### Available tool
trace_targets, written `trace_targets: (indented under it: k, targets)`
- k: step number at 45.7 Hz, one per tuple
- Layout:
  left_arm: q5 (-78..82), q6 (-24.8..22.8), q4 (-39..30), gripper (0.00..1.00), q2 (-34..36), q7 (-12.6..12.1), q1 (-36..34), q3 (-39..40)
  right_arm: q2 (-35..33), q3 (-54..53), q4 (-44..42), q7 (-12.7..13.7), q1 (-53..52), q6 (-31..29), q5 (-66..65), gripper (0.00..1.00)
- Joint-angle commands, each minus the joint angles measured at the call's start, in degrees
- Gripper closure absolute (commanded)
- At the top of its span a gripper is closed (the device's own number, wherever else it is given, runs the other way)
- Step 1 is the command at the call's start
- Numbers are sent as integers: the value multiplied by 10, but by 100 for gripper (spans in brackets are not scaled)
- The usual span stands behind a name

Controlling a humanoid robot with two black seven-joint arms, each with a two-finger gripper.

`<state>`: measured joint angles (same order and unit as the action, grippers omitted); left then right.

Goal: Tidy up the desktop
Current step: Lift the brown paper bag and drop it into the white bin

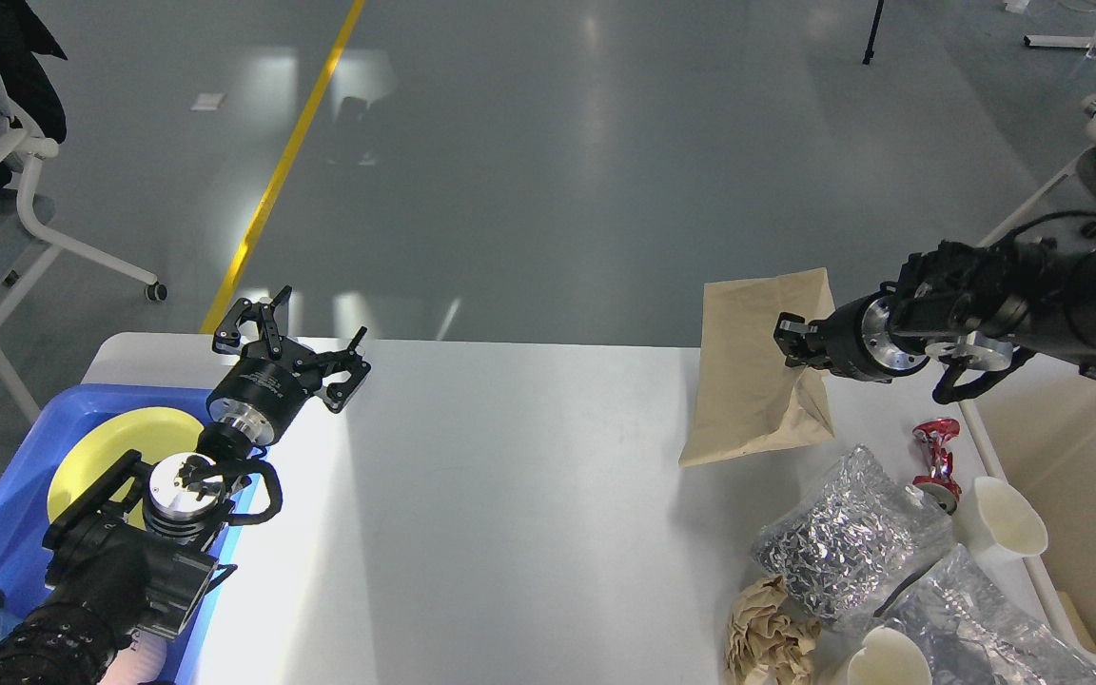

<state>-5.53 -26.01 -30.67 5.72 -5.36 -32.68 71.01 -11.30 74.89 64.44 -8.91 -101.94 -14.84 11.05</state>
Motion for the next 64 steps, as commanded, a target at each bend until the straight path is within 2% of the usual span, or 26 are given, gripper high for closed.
trace_targets:
  k: [1, 13, 17, 23, 31, 43, 54, 64]
  targets:
    - [0, 0, 0, 3, 0, 0, 0, 0, -25, 3, 103, -1, -134, -73, -59, 100]
    - [0, 0, 0, 3, 0, 0, 0, 0, -21, 3, 291, -1, -324, -144, -90, 100]
    - [0, 0, 0, 3, 0, 0, 0, 0, -18, 3, 307, -1, -336, -149, -94, 100]
    - [0, 0, 0, 3, 0, 0, 0, 0, -26, 17, 286, -1, -327, -141, -95, 100]
    - [0, 0, 0, 3, 0, 0, 0, 0, -73, 82, 186, -1, -253, -119, -99, 100]
    - [0, 1, 0, 3, 0, 0, 0, 0, -201, 114, -22, 2, -72, -108, -96, 100]
    - [-1, 1, 0, 3, 0, 0, 0, 0, -238, 110, -172, 9, 116, 10, -60, 100]
    - [-1, 0, 0, 3, 0, 0, 0, 0, -232, 108, -301, 12, 257, 75, 42, 100]
